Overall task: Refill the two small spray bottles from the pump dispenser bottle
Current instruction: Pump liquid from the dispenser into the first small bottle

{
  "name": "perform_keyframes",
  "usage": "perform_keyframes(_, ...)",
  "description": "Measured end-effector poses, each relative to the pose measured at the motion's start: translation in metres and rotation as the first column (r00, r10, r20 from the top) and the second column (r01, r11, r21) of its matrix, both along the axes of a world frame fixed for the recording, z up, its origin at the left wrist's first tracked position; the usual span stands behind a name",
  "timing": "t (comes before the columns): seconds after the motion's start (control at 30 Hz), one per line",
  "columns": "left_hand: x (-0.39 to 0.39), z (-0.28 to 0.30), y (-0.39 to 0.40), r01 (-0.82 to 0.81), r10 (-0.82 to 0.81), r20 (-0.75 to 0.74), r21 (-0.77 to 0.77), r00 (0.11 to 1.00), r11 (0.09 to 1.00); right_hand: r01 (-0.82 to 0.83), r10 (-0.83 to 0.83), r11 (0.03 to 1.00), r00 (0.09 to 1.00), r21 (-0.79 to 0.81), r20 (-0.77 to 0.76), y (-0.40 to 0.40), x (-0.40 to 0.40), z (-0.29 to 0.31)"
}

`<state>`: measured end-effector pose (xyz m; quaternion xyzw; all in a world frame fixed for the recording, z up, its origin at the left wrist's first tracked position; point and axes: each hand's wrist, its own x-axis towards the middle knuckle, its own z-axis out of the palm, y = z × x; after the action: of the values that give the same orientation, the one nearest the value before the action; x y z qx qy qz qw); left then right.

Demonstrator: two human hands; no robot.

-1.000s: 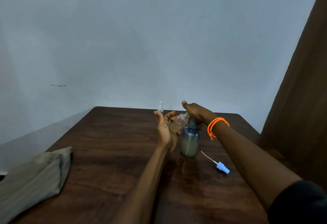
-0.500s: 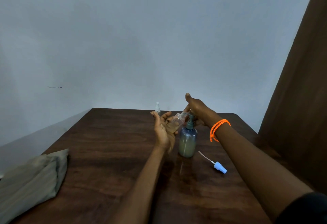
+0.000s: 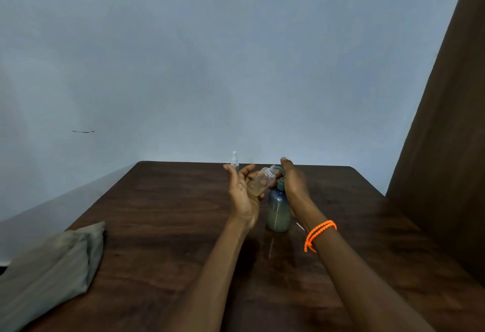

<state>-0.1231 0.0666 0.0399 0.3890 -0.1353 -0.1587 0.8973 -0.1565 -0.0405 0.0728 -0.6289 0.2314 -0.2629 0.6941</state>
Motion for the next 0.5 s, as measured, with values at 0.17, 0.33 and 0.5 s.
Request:
perform_keyframes(0.17, -0.002, -0.005, -0.008, -0.068, 0.068, -0.035, -0.020, 0.997, 0.997, 0.005, -0.004, 0.999, 1.000, -0.039, 0.013, 0.002, -0.002, -0.004)
perform_keyframes(0.33, -0.005, -0.010, -0.011, -0.106, 0.103, -0.057, -0.040, 0.993, 0.994, -0.080, 0.080, 0.997, 0.997, 0.003, -0.002, 0.000, -0.006, 0.001)
perform_keyframes(0.5, -0.007, -0.007, -0.014, -0.141, 0.138, -0.065, -0.044, 0.988, 0.989, -0.128, 0.126, 0.986, 0.992, 0.103, 0.030, 0.001, -0.007, -0.005)
